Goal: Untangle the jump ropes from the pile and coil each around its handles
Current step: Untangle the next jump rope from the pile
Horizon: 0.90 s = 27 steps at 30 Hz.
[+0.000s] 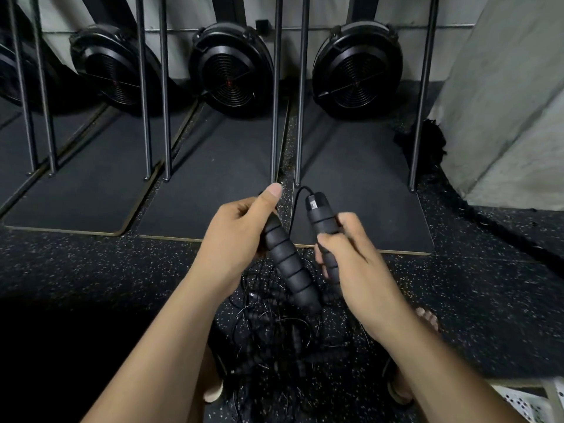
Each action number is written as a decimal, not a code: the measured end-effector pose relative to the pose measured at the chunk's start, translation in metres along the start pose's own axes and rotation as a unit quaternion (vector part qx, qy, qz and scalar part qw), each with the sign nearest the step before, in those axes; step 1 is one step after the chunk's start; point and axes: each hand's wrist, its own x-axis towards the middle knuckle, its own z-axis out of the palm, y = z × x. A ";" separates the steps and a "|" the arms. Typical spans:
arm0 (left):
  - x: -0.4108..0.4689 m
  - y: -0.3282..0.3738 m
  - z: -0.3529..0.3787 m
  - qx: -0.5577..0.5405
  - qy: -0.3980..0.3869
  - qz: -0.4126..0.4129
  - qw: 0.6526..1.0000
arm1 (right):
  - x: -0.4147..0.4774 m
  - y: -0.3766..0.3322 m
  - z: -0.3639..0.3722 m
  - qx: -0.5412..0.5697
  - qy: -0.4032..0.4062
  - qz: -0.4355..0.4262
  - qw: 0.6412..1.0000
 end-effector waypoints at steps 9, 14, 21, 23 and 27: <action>-0.005 0.000 0.010 -0.034 -0.042 -0.012 0.998 | -0.009 -0.003 0.003 -0.026 -0.047 -0.021 0.998; -0.005 0.000 0.008 -0.037 -0.032 0.009 0.999 | -0.015 -0.001 0.007 0.028 -0.072 -0.006 0.997; -0.001 -0.002 -0.001 0.177 0.058 0.050 0.981 | -0.011 -0.011 -0.012 0.050 -0.173 0.077 0.981; 0.002 -0.006 -0.009 0.244 0.150 0.087 0.954 | -0.006 -0.016 -0.026 0.057 -0.198 0.107 0.973; 0.002 -0.005 -0.007 0.117 0.058 0.126 0.983 | -0.007 -0.028 -0.043 0.069 -0.282 0.107 0.951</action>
